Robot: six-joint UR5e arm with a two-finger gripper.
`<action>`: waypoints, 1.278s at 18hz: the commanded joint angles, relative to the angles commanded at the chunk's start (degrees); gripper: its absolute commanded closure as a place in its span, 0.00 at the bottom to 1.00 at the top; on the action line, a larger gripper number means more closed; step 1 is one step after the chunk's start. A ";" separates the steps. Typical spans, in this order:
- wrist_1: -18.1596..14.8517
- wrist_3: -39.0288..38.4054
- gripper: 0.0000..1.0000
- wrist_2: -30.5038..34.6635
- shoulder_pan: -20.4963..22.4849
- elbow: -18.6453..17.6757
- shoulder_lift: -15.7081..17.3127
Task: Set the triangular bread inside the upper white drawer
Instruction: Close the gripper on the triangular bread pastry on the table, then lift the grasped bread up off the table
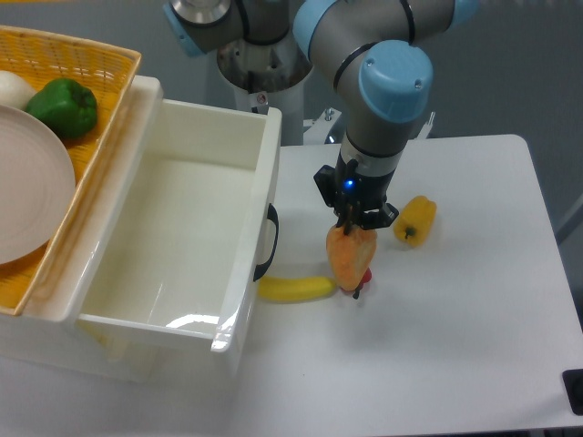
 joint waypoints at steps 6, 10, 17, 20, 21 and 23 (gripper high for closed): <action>0.00 -3.25 0.85 -2.98 0.35 1.76 0.00; -0.09 -7.37 0.85 -6.67 1.41 2.11 0.09; -0.35 -17.04 0.84 -15.02 4.13 1.85 4.91; -0.44 -20.56 0.84 -17.04 4.13 1.67 6.94; -0.53 -21.18 0.84 -18.01 4.13 1.50 7.55; -0.61 -21.71 0.84 -19.77 4.04 0.97 8.87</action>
